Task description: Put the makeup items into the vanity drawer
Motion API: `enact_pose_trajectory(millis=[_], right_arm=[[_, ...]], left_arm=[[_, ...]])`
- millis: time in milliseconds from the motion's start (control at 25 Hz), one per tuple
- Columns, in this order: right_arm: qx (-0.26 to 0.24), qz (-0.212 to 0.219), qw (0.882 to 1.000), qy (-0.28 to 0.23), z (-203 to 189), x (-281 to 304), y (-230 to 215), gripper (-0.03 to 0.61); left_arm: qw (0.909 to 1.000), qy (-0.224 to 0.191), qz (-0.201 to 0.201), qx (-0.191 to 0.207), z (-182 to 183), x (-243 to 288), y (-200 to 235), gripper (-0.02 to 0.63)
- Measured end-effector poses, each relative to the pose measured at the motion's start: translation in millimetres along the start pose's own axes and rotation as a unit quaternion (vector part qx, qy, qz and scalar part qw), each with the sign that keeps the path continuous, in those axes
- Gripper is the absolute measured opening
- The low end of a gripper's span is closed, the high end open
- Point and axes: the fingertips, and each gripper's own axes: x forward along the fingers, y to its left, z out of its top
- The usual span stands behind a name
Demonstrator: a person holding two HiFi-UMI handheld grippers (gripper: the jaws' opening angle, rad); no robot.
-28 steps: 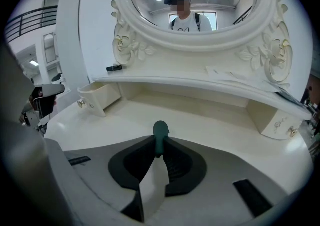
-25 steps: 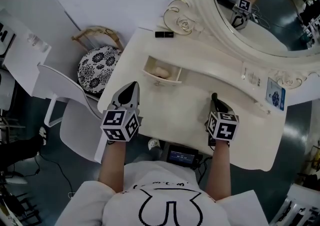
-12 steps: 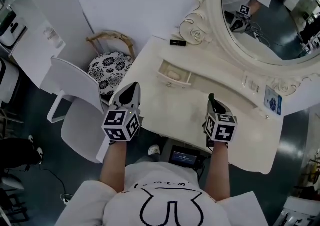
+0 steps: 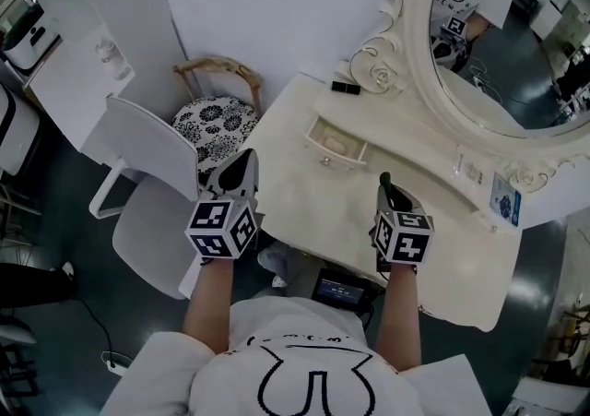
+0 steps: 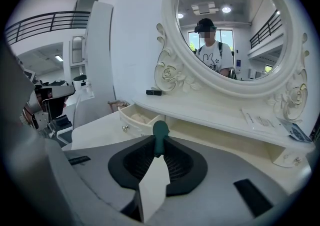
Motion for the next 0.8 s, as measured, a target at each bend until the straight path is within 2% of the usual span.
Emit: enact_pose_trajectory(millis=[480, 800], right_arm=[[0.001, 0.037, 0.999, -0.007, 31.5, 54.3, 37.9, 0.07], [-0.004, 0.037, 0.999, 0.023, 36.0, 94.9, 46.7, 0.075]], left_arm=[[0.9996, 0.022, -0.016, 0.003, 9.0, 47.4, 29.9, 0.015], [0.9989, 0.033, -0.032, 0.005, 11.7, 85.4, 52.7, 0.015]])
